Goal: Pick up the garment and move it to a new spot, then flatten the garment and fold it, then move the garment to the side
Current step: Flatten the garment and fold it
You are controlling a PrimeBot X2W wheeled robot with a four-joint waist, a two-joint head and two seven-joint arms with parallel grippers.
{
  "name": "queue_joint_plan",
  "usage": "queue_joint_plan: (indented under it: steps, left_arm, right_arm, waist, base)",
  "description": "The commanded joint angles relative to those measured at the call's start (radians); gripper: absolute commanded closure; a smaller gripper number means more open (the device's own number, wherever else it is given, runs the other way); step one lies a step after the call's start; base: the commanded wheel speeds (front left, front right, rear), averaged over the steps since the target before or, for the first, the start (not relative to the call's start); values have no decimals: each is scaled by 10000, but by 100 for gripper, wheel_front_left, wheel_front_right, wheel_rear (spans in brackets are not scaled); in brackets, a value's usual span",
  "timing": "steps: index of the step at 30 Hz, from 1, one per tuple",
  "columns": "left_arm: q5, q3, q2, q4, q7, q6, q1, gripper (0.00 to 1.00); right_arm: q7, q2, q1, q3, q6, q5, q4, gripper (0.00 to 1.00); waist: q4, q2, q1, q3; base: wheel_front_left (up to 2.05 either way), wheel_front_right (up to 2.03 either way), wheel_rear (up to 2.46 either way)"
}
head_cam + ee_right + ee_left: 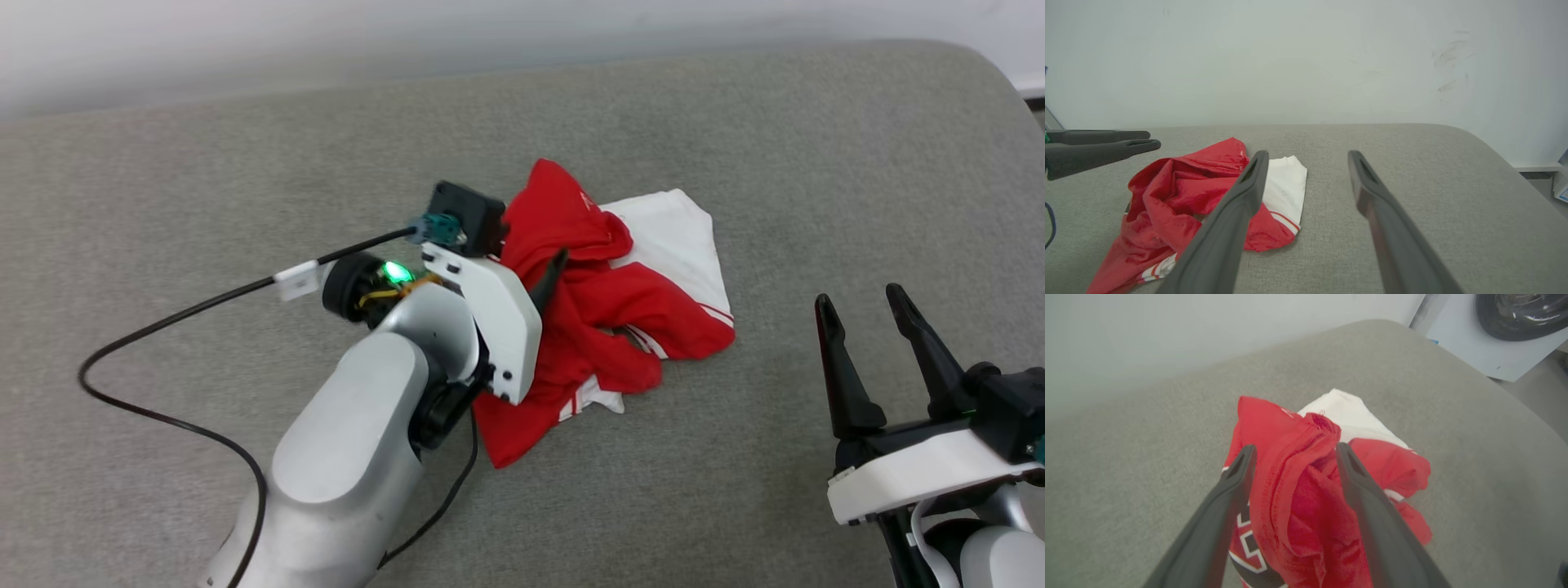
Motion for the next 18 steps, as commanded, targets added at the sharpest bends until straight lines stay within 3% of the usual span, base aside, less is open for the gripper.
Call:
queue_joint_plan:
  steps: [1, 7, 8, 9, 10, 18]
  left_arm:
    - [-123, -104, 16, 265, 361, -93, -139, 0]
    - [-495, -517, 152, 1442, 2126, -326, -285, 0]
    - [-543, -526, 165, 1558, 2248, -333, -287, 9]
    - [-534, -519, 187, 1625, 2286, -336, -324, 60]
    - [-526, -519, 196, 1676, 2244, -334, -376, 100]
    - [-270, -226, 401, 909, 799, -50, -424, 100]
  right_arm:
    - [-93, 29, -160, 21, -7, 101, 59, 0]
    - [-363, 99, -282, 56, -5, 182, 431, 0]
    - [-395, 113, -286, 58, -7, 195, 485, 0]
    - [-442, 125, -291, 72, -5, 206, 541, 0]
    - [-462, 138, -316, 82, -7, 211, 591, 0]
    - [-528, 191, -334, -158, -5, 170, 729, 0]
  waist:
    - [-263, -1, -2, 241]
    - [-514, -1, -2, 442]
    - [-531, -1, -2, 451]
    - [-549, -1, -2, 462]
    - [-558, -1, -2, 466]
    - [-86, -1, -2, 317]
  base:
    - [0, 0, 0]
    - [0, 0, 0]
    - [0, 0, 0]
    - [0, 0, 0]
    - [0, 0, 0]
    - [0, 0, 0]
